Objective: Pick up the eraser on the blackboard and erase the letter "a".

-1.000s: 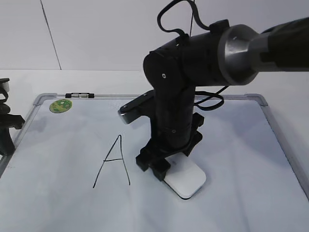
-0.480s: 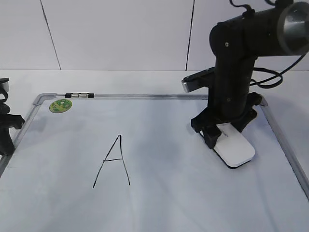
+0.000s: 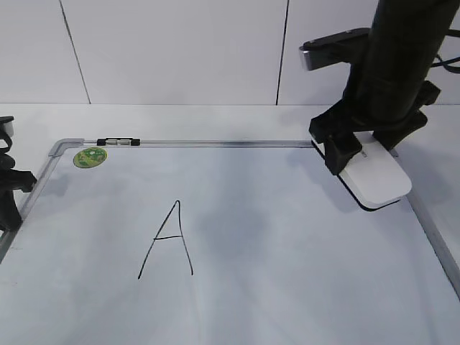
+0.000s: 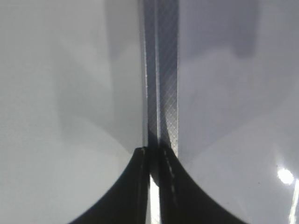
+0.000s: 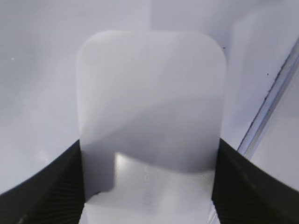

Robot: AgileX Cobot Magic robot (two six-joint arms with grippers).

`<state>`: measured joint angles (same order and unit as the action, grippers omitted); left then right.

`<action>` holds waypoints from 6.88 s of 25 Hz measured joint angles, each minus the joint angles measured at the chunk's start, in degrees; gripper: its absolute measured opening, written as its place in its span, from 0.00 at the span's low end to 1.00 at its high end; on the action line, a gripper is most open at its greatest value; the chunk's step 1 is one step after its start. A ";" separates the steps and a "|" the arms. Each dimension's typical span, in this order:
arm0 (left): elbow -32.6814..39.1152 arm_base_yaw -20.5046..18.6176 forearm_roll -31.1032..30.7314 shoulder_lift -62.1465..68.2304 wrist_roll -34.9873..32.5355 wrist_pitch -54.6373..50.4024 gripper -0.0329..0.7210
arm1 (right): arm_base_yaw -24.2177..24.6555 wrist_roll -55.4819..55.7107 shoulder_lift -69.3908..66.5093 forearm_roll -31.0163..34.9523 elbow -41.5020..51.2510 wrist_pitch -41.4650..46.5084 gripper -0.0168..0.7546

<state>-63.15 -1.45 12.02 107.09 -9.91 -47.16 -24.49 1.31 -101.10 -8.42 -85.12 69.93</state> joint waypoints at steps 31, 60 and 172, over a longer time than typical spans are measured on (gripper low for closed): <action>0.00 0.00 0.10 0.00 0.00 0.00 0.06 | 16.65 4.08 0.11 5.08 16.46 -7.84 0.75; 0.00 0.00 0.10 0.00 0.00 0.00 0.06 | 16.73 4.09 -4.87 5.38 10.76 -5.08 0.85; 33.96 4.98 -6.70 -88.75 5.23 -16.01 0.57 | 16.60 4.50 89.34 -1.92 56.38 -4.49 0.79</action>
<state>-29.19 3.53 5.32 18.34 -4.68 -63.17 -7.89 5.81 -11.76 -10.34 -28.75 65.44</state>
